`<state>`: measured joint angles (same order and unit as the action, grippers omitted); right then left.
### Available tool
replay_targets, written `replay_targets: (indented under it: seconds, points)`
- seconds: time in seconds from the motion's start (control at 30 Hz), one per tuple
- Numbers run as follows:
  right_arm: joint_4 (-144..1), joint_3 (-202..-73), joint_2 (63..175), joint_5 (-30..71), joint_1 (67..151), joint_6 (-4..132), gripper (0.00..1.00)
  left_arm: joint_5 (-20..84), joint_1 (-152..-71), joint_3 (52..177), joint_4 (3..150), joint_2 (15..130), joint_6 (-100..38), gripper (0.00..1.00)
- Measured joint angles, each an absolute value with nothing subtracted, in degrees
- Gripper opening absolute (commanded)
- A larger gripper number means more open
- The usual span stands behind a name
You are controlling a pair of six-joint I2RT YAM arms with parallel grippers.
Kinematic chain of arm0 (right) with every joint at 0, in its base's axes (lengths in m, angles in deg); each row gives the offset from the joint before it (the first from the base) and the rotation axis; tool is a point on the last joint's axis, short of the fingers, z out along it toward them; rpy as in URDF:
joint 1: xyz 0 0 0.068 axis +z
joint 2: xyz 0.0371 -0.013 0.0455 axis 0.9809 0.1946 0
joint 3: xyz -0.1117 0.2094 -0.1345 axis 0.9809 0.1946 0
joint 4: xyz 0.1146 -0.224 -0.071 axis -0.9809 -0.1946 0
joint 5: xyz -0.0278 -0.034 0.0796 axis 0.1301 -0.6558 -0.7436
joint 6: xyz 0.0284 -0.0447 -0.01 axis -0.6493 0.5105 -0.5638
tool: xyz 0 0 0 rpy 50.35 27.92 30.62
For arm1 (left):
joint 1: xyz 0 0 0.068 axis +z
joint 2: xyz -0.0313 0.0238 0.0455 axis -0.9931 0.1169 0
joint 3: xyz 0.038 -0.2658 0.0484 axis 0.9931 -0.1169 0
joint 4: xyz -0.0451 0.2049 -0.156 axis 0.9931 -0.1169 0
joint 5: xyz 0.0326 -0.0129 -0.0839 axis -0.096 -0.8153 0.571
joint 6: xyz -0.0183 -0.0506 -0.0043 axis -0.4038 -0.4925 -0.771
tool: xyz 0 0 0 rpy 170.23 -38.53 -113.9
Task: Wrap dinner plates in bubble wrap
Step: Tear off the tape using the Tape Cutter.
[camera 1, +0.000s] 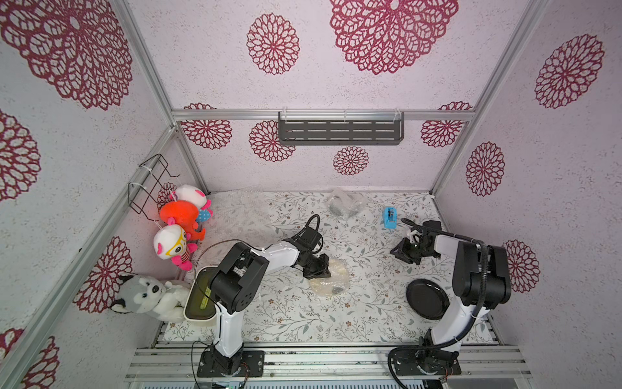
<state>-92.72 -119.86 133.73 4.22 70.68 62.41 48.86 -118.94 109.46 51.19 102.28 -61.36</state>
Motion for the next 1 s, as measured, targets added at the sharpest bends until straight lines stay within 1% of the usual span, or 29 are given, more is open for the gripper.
replay_targets:
  seconds: [0.03, 0.07, 0.2, 0.3, 0.37, 0.43, 0.63, 0.73, 0.87, 1.0]
  points:
    - [-94.1, -119.2, 132.3, 4.6, 70.7, 62.8, 0.56, 48.9, -118.9, 109.5, 51.2, 102.3, -61.4, 0.00]
    - [-95.7, -118.7, 130.9, 5.2, 70.7, 63.0, 0.59, 48.9, -118.9, 109.5, 51.2, 102.3, -61.4, 0.00]
    - [-99.8, -118.2, 126.1, 8.4, 70.7, 64.3, 0.62, 48.9, -118.9, 109.5, 51.2, 102.3, -61.4, 0.00]
    - [-99.0, -118.6, 124.2, 11.1, 70.6, 65.3, 0.62, 48.9, -118.9, 109.5, 51.2, 102.3, -61.4, 0.00]
    - [-96.6, -119.8, 124.9, 11.3, 70.3, 66.2, 0.61, 48.9, -118.9, 109.5, 51.2, 102.3, -61.4, 0.00]
    - [-93.8, -123.0, 128.1, 9.8, 69.5, 67.7, 0.57, 48.9, -118.9, 109.5, 51.2, 102.3, -61.4, 0.00]
    - [-88.6, -139.0, 145.3, 1.6, 67.9, 72.7, 0.51, 48.8, -118.9, 109.5, 51.2, 102.3, -61.6, 0.00]
    - [-88.4, -143.4, 150.5, -2.4, 67.8, 74.2, 0.48, 48.8, -118.9, 109.5, 51.2, 102.3, -61.7, 0.00]
    - [-88.4, -147.3, 154.9, -6.1, 67.8, 74.7, 0.45, 48.8, -118.9, 109.5, 51.1, 102.3, -61.9, 0.00]
    - [-88.3, -148.4, 156.4, -8.4, 67.8, 74.9, 0.38, 48.7, -118.9, 109.5, 51.1, 102.3, -61.9, 0.00]
